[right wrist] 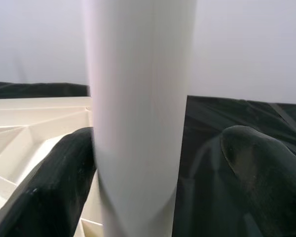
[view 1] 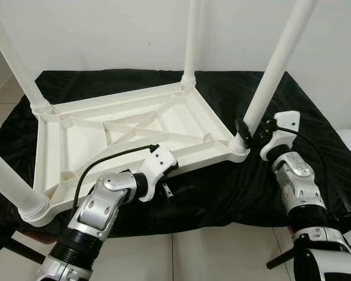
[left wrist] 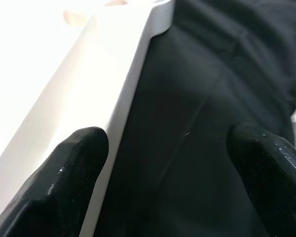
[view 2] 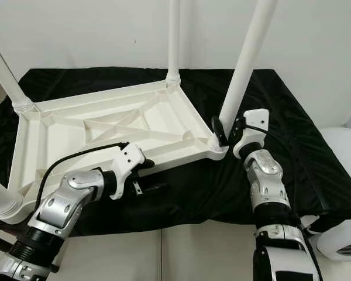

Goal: Building children table

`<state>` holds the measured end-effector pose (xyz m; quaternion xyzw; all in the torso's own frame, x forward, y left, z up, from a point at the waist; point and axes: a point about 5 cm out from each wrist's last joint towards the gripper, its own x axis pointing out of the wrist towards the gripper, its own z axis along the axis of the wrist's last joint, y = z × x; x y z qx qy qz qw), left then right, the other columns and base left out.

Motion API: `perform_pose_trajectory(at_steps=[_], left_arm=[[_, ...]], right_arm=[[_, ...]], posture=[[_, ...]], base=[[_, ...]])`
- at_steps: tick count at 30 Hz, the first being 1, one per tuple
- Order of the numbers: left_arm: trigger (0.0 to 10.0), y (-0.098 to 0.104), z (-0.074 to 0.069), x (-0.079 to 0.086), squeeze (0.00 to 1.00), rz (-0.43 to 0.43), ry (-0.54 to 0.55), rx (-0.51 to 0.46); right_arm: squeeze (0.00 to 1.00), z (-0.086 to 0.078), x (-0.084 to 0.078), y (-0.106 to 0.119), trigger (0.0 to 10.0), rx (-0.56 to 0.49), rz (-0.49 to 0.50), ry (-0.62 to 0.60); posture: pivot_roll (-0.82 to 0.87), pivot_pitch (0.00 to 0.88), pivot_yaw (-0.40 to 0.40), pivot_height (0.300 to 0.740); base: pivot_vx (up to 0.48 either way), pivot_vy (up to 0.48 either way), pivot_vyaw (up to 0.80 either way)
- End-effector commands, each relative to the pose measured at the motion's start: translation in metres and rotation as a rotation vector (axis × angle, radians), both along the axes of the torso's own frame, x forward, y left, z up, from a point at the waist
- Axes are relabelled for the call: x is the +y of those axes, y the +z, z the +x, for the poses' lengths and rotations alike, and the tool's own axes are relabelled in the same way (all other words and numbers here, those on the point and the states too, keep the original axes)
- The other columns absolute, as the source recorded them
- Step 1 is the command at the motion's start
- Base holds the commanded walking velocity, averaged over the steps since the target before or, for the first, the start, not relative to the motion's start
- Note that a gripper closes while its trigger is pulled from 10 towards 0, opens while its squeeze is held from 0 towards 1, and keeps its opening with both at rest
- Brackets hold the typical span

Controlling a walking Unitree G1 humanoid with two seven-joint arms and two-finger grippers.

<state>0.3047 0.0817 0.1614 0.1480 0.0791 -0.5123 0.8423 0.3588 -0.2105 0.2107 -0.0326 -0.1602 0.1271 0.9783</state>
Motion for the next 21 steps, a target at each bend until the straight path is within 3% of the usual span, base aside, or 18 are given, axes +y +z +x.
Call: perform_pose_trajectory(at_steps=[1,6,13,21], left_arm=[[10.0,-0.004,0.015,0.012,0.0,0.003,0.348,-0.082],[10.0,0.0,0.02,0.012,0.0,-0.013,0.372,-0.077],[10.0,0.003,0.036,0.019,0.0,-0.011,0.505,-0.08],[10.0,0.001,0.038,0.018,0.0,-0.004,0.516,-0.071]], right_arm=[[0.0,-0.006,0.007,-0.001,10.0,-0.018,0.021,0.045],[0.0,-0.009,0.01,0.002,10.0,-0.045,0.028,0.07],[0.0,-0.012,0.008,0.014,10.0,-0.093,0.037,0.084],[0.0,-0.02,0.01,0.019,10.0,-0.109,0.06,0.106]], posture=[[-0.09,0.121,0.043,0.74],[-0.1,0.121,0.048,0.74],[-0.1,0.131,0.051,0.74],[-0.1,0.136,0.053,0.74]], base=[[0.0,0.0,0.0],[0.0,0.0,0.0],[0.0,0.0,0.0],[0.0,0.0,0.0]])
